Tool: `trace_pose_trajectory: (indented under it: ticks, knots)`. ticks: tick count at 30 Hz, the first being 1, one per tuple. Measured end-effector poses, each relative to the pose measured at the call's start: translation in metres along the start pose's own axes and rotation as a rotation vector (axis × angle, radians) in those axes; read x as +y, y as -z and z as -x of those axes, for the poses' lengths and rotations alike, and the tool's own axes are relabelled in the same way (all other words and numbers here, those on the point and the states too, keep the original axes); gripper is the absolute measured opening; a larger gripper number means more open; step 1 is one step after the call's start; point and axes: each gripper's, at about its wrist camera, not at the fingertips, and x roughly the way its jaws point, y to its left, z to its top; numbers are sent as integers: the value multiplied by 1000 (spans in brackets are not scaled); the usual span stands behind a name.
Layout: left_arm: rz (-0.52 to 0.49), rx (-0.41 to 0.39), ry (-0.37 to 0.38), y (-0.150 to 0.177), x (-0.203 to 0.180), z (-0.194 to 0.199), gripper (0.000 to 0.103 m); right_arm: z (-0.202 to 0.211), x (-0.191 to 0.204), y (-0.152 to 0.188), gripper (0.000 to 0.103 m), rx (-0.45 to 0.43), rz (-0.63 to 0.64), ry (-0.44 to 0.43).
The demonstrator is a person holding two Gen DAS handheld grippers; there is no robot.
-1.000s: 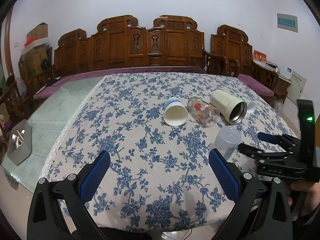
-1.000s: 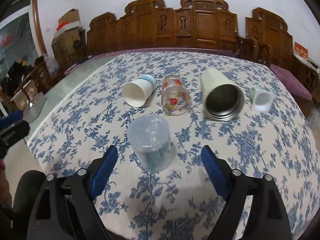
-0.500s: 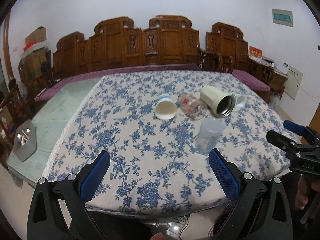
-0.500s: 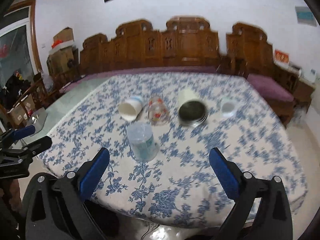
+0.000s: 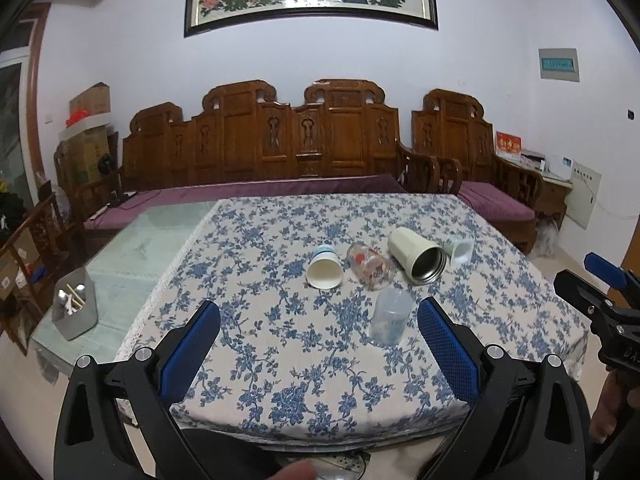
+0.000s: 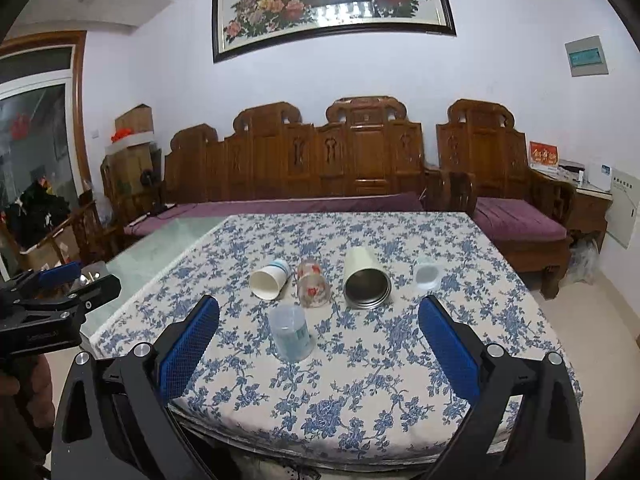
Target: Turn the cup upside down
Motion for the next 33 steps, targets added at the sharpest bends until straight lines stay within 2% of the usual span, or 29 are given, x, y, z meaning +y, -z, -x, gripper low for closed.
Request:
trace_pose_trajectory:
  ticks: [33]
  knots:
    - [-4,-50,11,0,-5,16,95,6,1,-1,100,-19,-6,15]
